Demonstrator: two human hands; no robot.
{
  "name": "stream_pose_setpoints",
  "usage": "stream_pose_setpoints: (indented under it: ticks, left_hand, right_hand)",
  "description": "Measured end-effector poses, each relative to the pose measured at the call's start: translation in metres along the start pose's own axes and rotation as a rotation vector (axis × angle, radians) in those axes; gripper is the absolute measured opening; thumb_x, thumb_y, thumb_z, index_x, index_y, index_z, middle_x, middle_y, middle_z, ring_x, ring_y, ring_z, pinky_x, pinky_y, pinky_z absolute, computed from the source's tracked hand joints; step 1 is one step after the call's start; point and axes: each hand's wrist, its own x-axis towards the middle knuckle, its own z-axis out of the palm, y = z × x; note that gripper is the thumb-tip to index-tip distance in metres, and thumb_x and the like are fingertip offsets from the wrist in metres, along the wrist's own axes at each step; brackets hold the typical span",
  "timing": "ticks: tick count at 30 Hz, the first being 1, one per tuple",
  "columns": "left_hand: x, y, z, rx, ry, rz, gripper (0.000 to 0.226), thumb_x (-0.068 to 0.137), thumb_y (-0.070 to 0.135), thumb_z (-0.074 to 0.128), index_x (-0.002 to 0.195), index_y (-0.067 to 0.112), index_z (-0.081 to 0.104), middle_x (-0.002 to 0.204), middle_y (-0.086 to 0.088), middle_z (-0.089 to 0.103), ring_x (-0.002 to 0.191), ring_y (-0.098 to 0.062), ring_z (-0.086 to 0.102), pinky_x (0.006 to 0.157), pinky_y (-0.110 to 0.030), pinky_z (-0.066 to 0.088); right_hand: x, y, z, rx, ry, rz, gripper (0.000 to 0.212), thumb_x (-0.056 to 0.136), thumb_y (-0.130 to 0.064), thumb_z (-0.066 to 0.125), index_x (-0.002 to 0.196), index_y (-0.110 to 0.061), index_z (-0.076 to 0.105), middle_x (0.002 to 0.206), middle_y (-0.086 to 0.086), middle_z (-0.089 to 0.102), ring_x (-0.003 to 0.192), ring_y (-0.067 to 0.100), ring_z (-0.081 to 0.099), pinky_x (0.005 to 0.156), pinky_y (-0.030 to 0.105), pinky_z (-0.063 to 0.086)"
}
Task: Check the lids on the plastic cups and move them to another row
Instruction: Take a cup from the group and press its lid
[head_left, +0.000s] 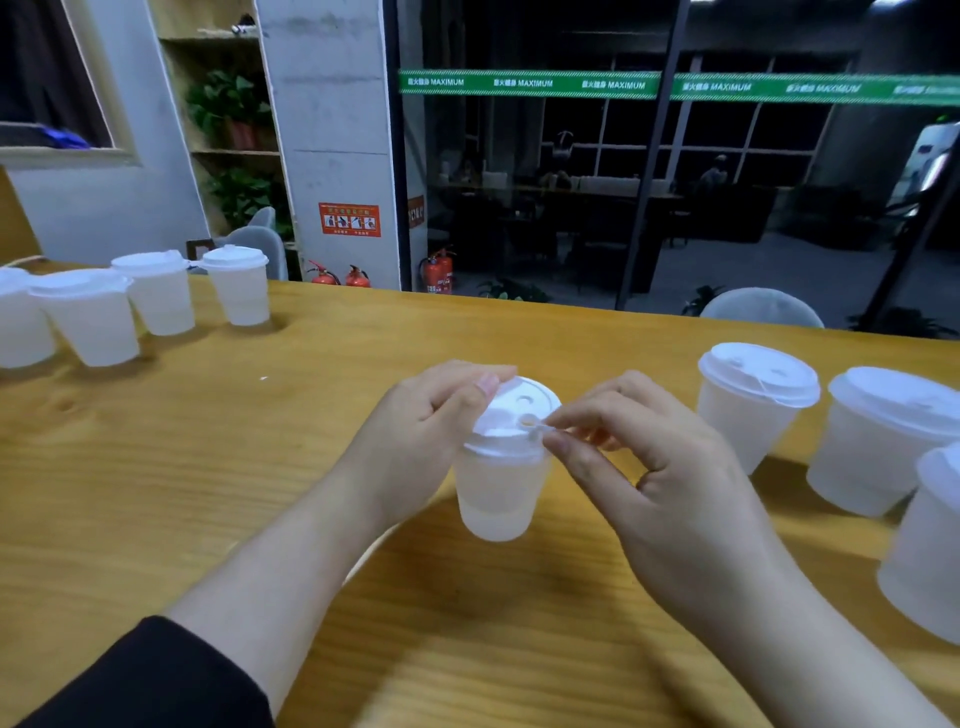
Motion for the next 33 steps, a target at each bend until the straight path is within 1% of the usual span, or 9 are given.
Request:
stream_pose_setpoints:
  ticks: [6, 9, 12, 16, 20, 23, 26, 31, 33]
  left_hand:
    - [-0.001, 0.0, -0.001, 0.071, 0.005, 0.051, 0.046, 0.099, 0.045, 0.044, 0.126, 0.024, 0.074, 0.115, 0.015, 0.068, 0.114, 0.004, 0.058, 0.09, -0.009, 0.042]
    - [-0.001, 0.0, 0.0, 0.108, -0.027, 0.047, 0.047, 0.098, 0.047, 0.043, 0.129, 0.027, 0.073, 0.109, 0.011, 0.063, 0.109, -0.001, 0.058, 0.087, -0.013, 0.043]
    - [-0.001, 0.001, 0.0, 0.105, -0.013, 0.066, 0.046, 0.098, 0.044, 0.044, 0.119, 0.022, 0.078, 0.109, 0.01, 0.065, 0.107, -0.002, 0.059, 0.086, -0.015, 0.044]
    - [-0.001, -0.001, 0.001, 0.135, 0.012, 0.111, 0.046, 0.099, 0.04, 0.043, 0.12, 0.017, 0.077, 0.118, 0.023, 0.067, 0.116, 0.01, 0.056, 0.092, -0.009, 0.043]
    - [0.0, -0.003, 0.001, 0.163, 0.017, 0.141, 0.047, 0.1, 0.039, 0.042, 0.124, 0.015, 0.075, 0.117, 0.02, 0.068, 0.116, 0.011, 0.057, 0.095, -0.009, 0.043]
    - [0.0, -0.004, 0.001, 0.172, 0.016, 0.14, 0.05, 0.101, 0.042, 0.042, 0.112, 0.01, 0.078, 0.113, 0.011, 0.072, 0.112, 0.003, 0.06, 0.094, -0.019, 0.047]
    - [-0.001, -0.005, 0.002, 0.186, 0.01, 0.15, 0.069, 0.097, 0.054, 0.037, 0.1, -0.005, 0.073, 0.112, -0.005, 0.073, 0.106, -0.01, 0.062, 0.092, -0.033, 0.046]
    - [0.0, -0.006, 0.003, 0.208, 0.014, 0.17, 0.076, 0.096, 0.059, 0.034, 0.102, -0.008, 0.069, 0.11, -0.01, 0.071, 0.105, -0.021, 0.063, 0.091, -0.042, 0.047]
    - [0.0, -0.006, 0.002, 0.206, 0.005, 0.177, 0.075, 0.097, 0.059, 0.033, 0.104, -0.005, 0.071, 0.109, -0.008, 0.072, 0.103, -0.018, 0.064, 0.09, -0.041, 0.048]
  right_hand:
    - [0.014, -0.005, 0.001, -0.094, 0.039, 0.007, 0.013, 0.098, -0.031, 0.064, 0.095, -0.024, 0.074, 0.093, -0.012, 0.059, 0.091, 0.013, 0.057, 0.077, 0.033, 0.048]
    - [0.014, -0.01, 0.0, -0.111, -0.037, 0.047, 0.018, 0.094, -0.038, 0.057, 0.091, -0.026, 0.071, 0.091, -0.015, 0.059, 0.092, 0.008, 0.055, 0.077, 0.025, 0.043]
    - [0.009, -0.014, -0.005, -0.171, -0.072, 0.034, 0.018, 0.095, -0.04, 0.054, 0.091, -0.029, 0.068, 0.091, -0.017, 0.056, 0.088, 0.006, 0.053, 0.07, 0.021, 0.038]
    - [0.001, -0.018, -0.011, -0.29, -0.127, 0.03, 0.015, 0.095, -0.046, 0.054, 0.103, -0.037, 0.062, 0.096, -0.022, 0.053, 0.09, 0.0, 0.05, 0.072, 0.014, 0.037]
    - [-0.002, -0.021, -0.01, -0.398, -0.131, -0.004, 0.021, 0.095, -0.052, 0.051, 0.108, -0.037, 0.06, 0.096, -0.019, 0.052, 0.092, 0.011, 0.051, 0.074, 0.037, 0.048]
    - [-0.003, -0.026, -0.012, -0.452, -0.137, -0.008, 0.028, 0.095, -0.06, 0.047, 0.108, -0.039, 0.059, 0.095, -0.018, 0.053, 0.088, 0.014, 0.051, 0.069, 0.042, 0.049]
    - [-0.001, -0.031, -0.014, -0.486, -0.154, 0.024, 0.031, 0.091, -0.066, 0.048, 0.104, -0.041, 0.061, 0.09, -0.017, 0.053, 0.082, 0.015, 0.051, 0.063, 0.041, 0.047]
    - [0.003, -0.039, -0.016, -0.605, -0.205, 0.009, 0.032, 0.089, -0.068, 0.048, 0.101, -0.041, 0.059, 0.085, -0.017, 0.053, 0.078, 0.014, 0.05, 0.058, 0.034, 0.043]
    - [0.005, -0.037, -0.017, -0.6, -0.212, 0.018, 0.034, 0.089, -0.069, 0.046, 0.102, -0.04, 0.06, 0.088, -0.018, 0.053, 0.082, 0.013, 0.051, 0.062, 0.037, 0.046]
